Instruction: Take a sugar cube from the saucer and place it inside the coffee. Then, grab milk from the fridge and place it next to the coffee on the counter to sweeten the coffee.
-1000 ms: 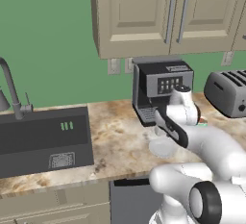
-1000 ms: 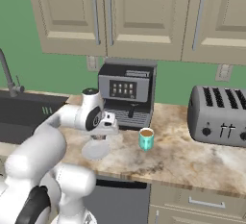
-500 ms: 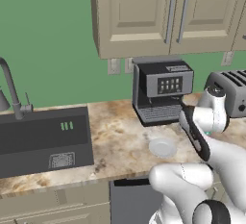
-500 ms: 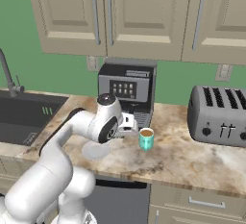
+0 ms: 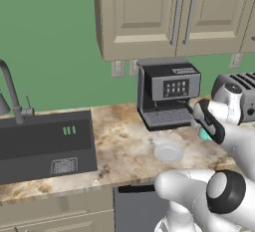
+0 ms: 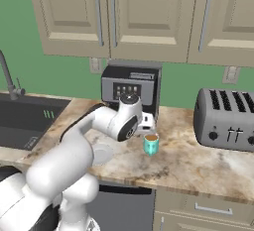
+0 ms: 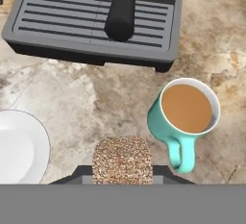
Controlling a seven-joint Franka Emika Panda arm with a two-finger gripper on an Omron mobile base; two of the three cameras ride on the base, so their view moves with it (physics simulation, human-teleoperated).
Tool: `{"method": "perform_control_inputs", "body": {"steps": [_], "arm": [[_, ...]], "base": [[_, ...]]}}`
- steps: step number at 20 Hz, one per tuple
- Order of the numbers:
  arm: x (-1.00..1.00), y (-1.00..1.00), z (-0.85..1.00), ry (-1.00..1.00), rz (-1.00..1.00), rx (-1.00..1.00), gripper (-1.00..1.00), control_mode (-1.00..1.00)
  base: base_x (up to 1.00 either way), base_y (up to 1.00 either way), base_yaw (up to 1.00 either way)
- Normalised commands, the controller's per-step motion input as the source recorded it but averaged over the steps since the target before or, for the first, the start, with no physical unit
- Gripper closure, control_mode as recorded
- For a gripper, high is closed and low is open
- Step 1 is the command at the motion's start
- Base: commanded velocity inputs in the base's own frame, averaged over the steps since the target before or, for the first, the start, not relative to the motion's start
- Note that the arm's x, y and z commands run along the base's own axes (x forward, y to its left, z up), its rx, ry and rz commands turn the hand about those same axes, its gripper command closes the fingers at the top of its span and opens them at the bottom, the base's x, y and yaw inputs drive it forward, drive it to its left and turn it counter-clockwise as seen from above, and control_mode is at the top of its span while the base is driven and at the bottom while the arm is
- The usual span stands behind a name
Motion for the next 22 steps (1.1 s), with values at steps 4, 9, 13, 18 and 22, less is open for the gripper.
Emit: {"method": "perform_control_inputs", "body": {"steps": [4,9,13,18,22], "arm": [[0.25,-0.43,-0.01,0.12,0.00,0.00,1.00,-1.00],[0.04,-0.36,0.00,0.02,0.00,0.00,1.00,-1.00],[0.07,-0.15,-0.08,0.02,0.00,0.00,1.00,-1.00],[0.32,0.02,-0.19,0.08,0.00,0.00,1.00,-1.00],[0.13,-0.02,-0.10,0.04,0.00,0.00,1.00,-1.00]], "base": [[0.00,0.00,0.00],[0.00,0.00,0.00],[0.00,0.00,0.00],[0.00,0.00,0.00],[0.00,0.00,0.00]]}}
